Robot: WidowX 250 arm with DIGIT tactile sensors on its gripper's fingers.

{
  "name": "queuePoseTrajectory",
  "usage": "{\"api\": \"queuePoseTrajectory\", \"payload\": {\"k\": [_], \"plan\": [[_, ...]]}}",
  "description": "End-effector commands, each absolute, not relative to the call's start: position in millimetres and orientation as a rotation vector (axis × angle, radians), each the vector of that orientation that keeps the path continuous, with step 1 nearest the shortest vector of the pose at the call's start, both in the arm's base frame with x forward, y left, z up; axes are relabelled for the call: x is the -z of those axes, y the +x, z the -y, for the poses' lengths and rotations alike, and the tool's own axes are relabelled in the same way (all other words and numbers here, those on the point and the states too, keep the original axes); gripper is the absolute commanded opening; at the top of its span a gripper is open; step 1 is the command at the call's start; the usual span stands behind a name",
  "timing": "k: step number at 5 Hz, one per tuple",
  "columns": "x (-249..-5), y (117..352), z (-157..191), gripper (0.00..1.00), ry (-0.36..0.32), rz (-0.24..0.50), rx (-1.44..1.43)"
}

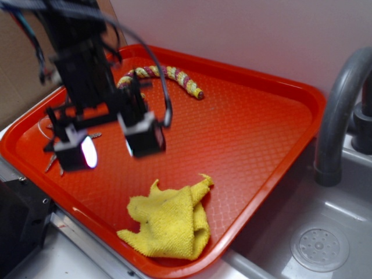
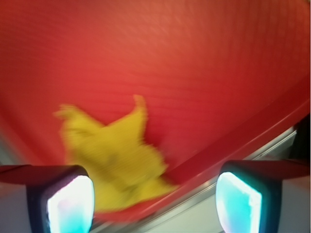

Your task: Grab the yellow cloth.

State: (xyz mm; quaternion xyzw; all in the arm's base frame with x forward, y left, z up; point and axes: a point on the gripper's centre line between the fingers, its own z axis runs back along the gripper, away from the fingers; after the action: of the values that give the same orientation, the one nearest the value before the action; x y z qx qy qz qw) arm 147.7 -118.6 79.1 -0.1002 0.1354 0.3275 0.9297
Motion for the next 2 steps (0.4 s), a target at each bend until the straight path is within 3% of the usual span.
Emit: {"api": "queuePoseTrajectory", "payload": {"k": [1, 2], "plan": [[-43, 144, 132, 1.0, -0.191, -0.27, -0.556], [-45, 136, 154, 1.0, -0.252, -0.295, -0.485]]}}
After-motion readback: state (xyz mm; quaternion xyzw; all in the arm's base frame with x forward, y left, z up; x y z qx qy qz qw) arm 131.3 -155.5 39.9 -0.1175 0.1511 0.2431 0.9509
